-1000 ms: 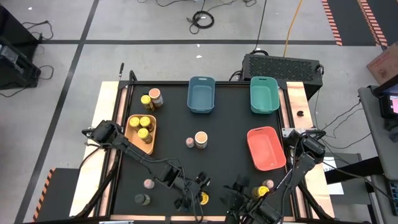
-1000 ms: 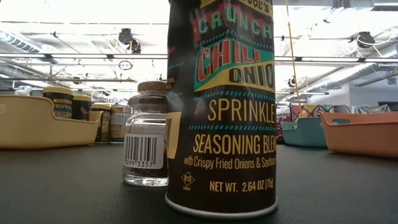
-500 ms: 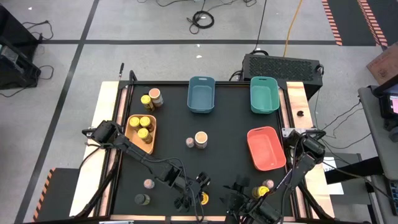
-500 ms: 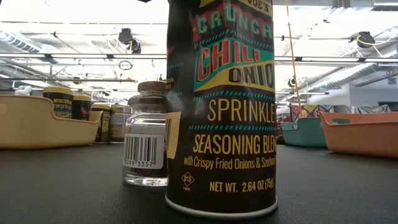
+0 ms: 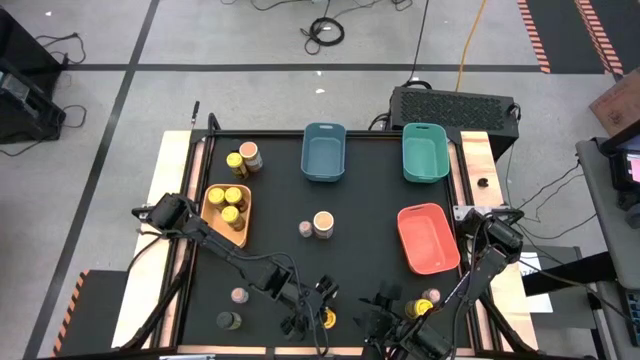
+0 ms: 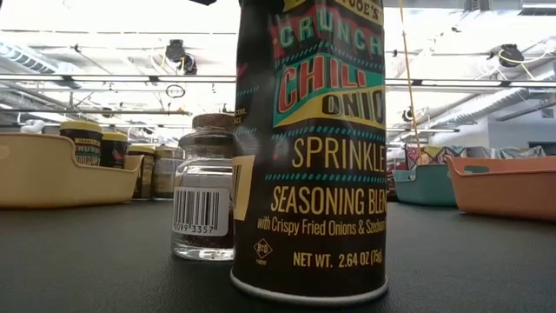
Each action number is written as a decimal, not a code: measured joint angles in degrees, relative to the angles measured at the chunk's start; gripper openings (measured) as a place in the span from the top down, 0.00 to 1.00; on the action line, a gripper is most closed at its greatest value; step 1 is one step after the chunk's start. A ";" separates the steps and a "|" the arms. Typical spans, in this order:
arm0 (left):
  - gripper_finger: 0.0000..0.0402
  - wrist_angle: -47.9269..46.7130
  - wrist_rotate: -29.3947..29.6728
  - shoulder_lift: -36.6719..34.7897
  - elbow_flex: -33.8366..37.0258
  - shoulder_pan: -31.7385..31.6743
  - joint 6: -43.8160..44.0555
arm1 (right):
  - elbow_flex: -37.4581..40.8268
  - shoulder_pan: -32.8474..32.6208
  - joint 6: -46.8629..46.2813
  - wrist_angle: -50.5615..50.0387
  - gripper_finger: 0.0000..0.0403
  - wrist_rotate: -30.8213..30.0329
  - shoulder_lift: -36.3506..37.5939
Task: Sort spices by type
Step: Put the yellow seasoning can into the yellow bin
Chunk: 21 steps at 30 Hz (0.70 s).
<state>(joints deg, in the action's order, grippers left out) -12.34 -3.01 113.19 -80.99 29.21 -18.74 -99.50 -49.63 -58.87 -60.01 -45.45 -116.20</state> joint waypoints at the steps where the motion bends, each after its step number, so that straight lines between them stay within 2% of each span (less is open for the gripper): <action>1: 0.41 -0.02 0.02 0.00 0.00 0.00 0.00 | 0.00 0.00 0.00 0.00 0.44 0.00 0.00; 11: 0.41 -0.82 -0.09 -1.82 0.11 0.19 -1.09 | 0.00 0.00 -0.07 0.00 0.44 0.02 0.00; 21: 0.41 -1.71 -0.20 -9.92 0.11 1.01 -1.57 | 0.00 0.00 -0.22 0.20 0.44 0.06 0.00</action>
<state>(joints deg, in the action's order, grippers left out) -14.05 -3.20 103.27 -80.88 30.22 -20.32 -99.50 -49.63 -59.09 -59.81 -45.39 -116.20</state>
